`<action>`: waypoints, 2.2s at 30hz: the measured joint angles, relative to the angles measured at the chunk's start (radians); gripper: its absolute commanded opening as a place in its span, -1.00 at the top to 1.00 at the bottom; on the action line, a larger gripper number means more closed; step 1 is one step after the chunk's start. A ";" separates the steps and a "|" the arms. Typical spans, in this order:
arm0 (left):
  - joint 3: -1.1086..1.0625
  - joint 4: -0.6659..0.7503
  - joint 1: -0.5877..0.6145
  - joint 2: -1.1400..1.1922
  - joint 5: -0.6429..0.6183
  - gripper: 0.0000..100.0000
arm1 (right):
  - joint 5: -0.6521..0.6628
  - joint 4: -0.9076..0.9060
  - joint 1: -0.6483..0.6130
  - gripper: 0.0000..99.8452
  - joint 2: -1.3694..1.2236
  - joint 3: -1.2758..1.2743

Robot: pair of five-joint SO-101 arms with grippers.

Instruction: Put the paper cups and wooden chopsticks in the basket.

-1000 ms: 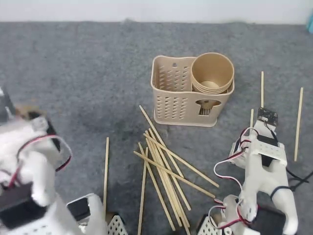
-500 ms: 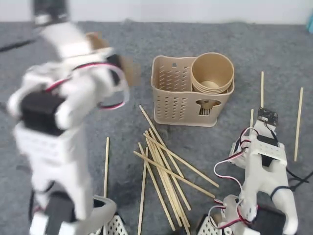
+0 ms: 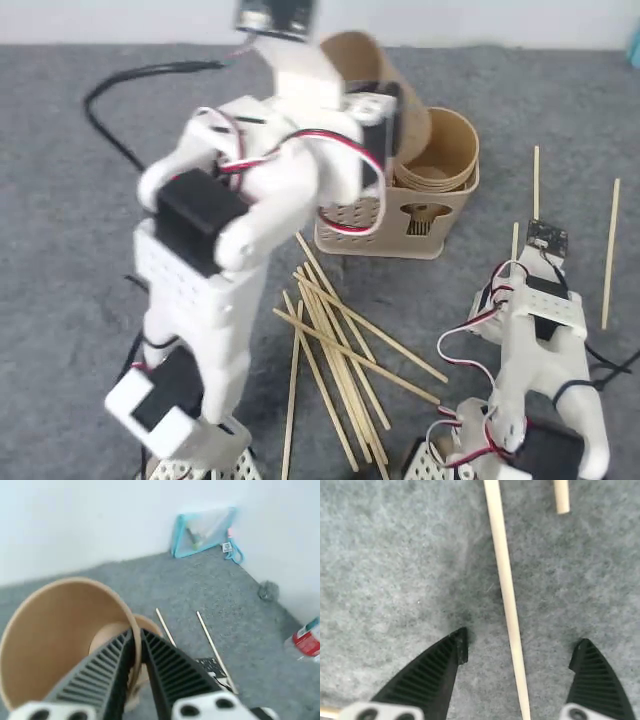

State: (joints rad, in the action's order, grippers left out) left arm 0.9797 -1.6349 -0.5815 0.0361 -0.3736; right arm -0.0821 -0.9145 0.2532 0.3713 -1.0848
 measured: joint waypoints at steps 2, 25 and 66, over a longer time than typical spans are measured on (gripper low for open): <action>0.000 0.009 -0.031 0.026 0.055 0.98 | 0.000 0.000 0.000 0.34 0.000 0.000; -0.032 0.207 -0.114 0.193 0.316 0.98 | 0.054 0.000 0.000 0.34 0.000 0.000; 0.276 -0.089 0.215 -0.097 0.463 0.84 | 0.054 0.000 0.000 0.34 0.000 0.000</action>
State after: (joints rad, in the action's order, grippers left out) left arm 1.2559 -1.7238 -0.3667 -0.0606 0.0898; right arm -0.0284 -0.9145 0.2532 0.3713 -1.0848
